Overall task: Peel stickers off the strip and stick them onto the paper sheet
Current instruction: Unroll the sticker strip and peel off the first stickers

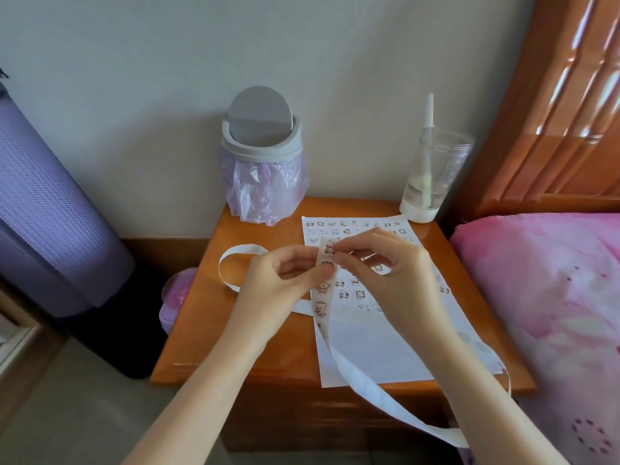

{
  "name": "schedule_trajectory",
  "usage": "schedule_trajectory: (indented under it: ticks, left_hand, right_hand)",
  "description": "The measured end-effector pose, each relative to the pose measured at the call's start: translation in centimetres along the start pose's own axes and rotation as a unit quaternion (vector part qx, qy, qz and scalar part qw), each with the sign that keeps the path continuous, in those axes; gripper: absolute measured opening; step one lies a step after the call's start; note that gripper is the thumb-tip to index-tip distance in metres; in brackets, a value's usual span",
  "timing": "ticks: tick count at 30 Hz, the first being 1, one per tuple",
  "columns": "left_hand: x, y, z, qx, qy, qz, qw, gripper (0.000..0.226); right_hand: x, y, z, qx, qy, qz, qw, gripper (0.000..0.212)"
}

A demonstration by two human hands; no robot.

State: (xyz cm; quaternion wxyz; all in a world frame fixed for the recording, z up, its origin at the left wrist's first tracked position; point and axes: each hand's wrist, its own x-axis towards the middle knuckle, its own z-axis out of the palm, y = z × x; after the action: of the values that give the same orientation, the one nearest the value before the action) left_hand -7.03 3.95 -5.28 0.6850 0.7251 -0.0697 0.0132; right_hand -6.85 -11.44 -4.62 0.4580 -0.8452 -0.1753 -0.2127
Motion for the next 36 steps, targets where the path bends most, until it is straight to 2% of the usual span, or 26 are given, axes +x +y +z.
schedule_trajectory:
  ticks: [3,7,11,20,28,36]
  left_hand:
    - [0.17,-0.04,0.04,0.007,-0.005,0.007,1.0,0.015]
    - [0.32,-0.1,0.3,0.012,-0.008,0.014,1.0,0.01]
    - [0.21,-0.11,0.4,0.025,-0.005,0.039,0.999,0.013]
    - [-0.11,-0.22,0.15,0.034,0.0,0.061,0.998,0.012]
    - [-0.15,-0.58,0.0,0.042,-0.005,0.059,0.997,0.011]
    - [-0.15,-0.66,-0.01,0.043,-0.007,0.066,0.997,0.014]
  right_hand:
    - [0.01,0.19,0.19,-0.007,-0.001,-0.007,1.0,0.013]
    - [-0.04,0.3,0.08,0.045,0.0,0.024,0.999,0.015]
    - [-0.14,0.31,-0.02,-0.01,0.005,-0.022,1.0,0.014]
    - [-0.12,0.43,-0.27,-0.023,-0.027,-0.055,0.998,0.015]
    - [-0.01,0.21,-0.47,0.087,-0.026,0.074,0.993,0.007]
    - [-0.08,-0.06,-0.15,0.101,-0.022,0.111,0.989,0.004]
